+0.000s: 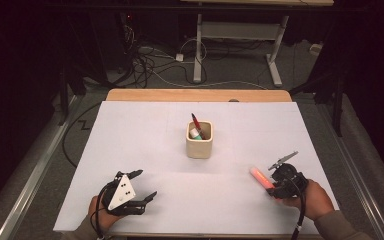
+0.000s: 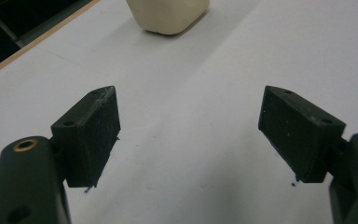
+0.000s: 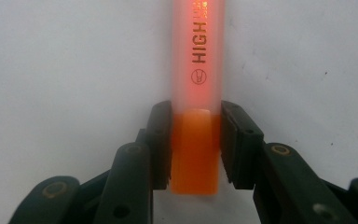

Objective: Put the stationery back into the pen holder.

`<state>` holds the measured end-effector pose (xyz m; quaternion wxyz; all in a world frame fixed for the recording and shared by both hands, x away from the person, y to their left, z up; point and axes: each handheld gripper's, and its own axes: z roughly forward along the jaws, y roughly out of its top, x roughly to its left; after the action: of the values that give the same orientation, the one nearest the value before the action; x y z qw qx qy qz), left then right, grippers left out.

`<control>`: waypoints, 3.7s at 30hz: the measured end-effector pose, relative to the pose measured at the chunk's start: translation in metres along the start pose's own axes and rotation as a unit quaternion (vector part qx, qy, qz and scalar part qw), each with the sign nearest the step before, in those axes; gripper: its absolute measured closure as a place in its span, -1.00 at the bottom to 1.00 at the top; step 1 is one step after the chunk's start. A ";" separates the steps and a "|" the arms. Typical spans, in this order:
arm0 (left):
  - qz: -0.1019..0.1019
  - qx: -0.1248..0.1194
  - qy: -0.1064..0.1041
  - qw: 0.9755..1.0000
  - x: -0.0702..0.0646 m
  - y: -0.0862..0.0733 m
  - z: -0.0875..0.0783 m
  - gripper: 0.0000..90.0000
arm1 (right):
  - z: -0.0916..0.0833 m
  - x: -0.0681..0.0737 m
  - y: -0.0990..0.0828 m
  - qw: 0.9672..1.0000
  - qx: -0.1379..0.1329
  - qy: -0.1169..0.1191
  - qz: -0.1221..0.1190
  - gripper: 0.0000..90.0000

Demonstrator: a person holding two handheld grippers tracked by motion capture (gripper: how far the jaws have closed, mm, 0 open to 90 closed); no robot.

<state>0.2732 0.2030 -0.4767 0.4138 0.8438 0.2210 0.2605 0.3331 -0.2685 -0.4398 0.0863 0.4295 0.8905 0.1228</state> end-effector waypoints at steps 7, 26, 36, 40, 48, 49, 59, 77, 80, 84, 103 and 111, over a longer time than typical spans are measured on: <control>0.025 0.025 0.016 0.999 -0.002 0.001 0.008 -0.56 | -0.004 -0.006 -0.005 0.997 -0.072 0.017 0.021 0.50; 0.103 0.029 0.044 0.993 -0.004 0.032 0.040 -0.56 | -0.027 0.024 0.039 0.985 -0.150 0.077 -0.032 0.50; 0.107 0.016 0.045 0.993 -0.001 0.037 0.047 -0.55 | -0.023 0.047 0.071 0.983 -0.140 0.090 -0.083 0.50; 0.114 0.012 0.047 0.992 0.000 0.040 0.051 -0.55 | -0.021 0.053 0.082 0.982 -0.135 0.098 -0.093 0.50; 0.136 0.007 0.048 0.990 0.003 0.050 0.069 -0.55 | -0.017 0.066 0.105 0.980 -0.121 0.104 -0.118 0.50; 0.138 0.007 0.048 0.989 0.003 0.051 0.072 -0.55 | -0.016 0.067 0.107 0.980 -0.119 0.105 -0.121 0.50; 0.127 0.004 0.054 0.990 0.011 0.051 0.080 -0.55 | 0.002 0.080 0.135 0.979 -0.080 0.111 -0.149 0.50; 0.156 0.008 0.081 0.984 0.004 0.050 0.077 -0.40 | 0.001 0.132 0.202 0.965 0.013 0.096 -0.242 0.50; 0.179 0.014 0.084 0.980 0.000 0.051 0.078 -0.19 | 0.006 0.133 0.202 0.964 0.016 0.102 -0.244 0.50; 0.227 0.033 0.106 0.968 -0.010 0.054 0.083 0.05 | 0.008 0.129 0.202 0.964 0.011 0.111 -0.241 0.49; 0.372 0.090 0.188 0.904 -0.036 0.059 0.100 0.57 | 0.004 0.123 0.198 0.968 -0.016 0.123 -0.218 0.49; 0.375 0.083 0.195 0.903 -0.036 0.058 0.098 0.65 | 0.000 0.122 0.196 0.967 -0.026 0.125 -0.220 0.48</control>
<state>0.3155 0.0920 -0.4899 0.1625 0.8280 -0.0144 0.5365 0.4042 -0.0550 -0.3882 0.0102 0.2024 0.9633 0.1762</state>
